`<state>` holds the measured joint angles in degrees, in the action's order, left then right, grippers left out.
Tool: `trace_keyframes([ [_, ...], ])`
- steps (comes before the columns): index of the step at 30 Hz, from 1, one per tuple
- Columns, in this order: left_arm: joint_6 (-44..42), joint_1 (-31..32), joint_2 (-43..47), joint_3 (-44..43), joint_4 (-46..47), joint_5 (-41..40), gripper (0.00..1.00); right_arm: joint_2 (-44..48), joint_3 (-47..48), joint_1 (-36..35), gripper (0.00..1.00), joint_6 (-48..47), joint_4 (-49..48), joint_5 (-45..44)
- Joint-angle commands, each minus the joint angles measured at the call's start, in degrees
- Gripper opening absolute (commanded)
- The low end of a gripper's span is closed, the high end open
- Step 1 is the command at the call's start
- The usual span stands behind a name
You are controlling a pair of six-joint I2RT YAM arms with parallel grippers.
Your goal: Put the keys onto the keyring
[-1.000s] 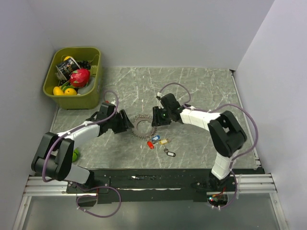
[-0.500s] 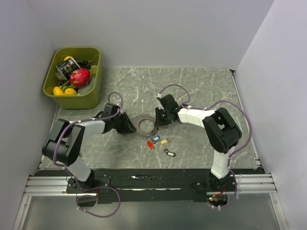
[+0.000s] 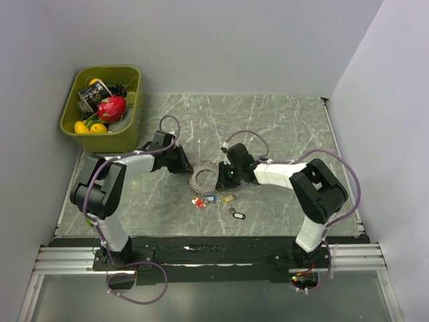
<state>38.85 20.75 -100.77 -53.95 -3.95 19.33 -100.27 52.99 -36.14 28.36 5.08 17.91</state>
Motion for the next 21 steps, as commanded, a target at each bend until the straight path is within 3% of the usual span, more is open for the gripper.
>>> trace_keyframes([
  [1,-2.72,1.30,-0.65,-4.05,-0.88,0.18,0.27,3.67,-2.63,-1.65,0.20,3.19,-1.39,2.48],
  [4,-4.22,1.57,0.66,-4.76,-3.16,-1.66,0.35,5.78,-3.33,-1.83,0.23,3.54,-1.48,1.52],
  [8,-5.10,1.57,6.36,-1.43,-4.40,-7.80,0.55,8.68,-3.60,-1.83,0.27,3.11,-0.34,-0.68],
  [10,-4.66,1.57,11.63,1.03,-3.62,-8.43,0.58,10.70,-3.77,-1.83,0.38,3.02,0.10,-1.91],
  [11,-4.49,1.57,13.39,3.48,-2.66,-8.26,0.58,11.23,-3.86,-1.83,0.51,2.93,0.10,-2.18],
  [14,-4.05,1.57,20.16,8.32,-1.86,-8.61,0.57,14.04,-4.39,-1.83,0.64,2.32,-0.07,-3.49],
  [21,-2.12,1.57,34.57,20.02,3.31,-6.42,0.46,16.42,-4.12,-1.83,0.73,0.65,-0.16,-4.38],
])
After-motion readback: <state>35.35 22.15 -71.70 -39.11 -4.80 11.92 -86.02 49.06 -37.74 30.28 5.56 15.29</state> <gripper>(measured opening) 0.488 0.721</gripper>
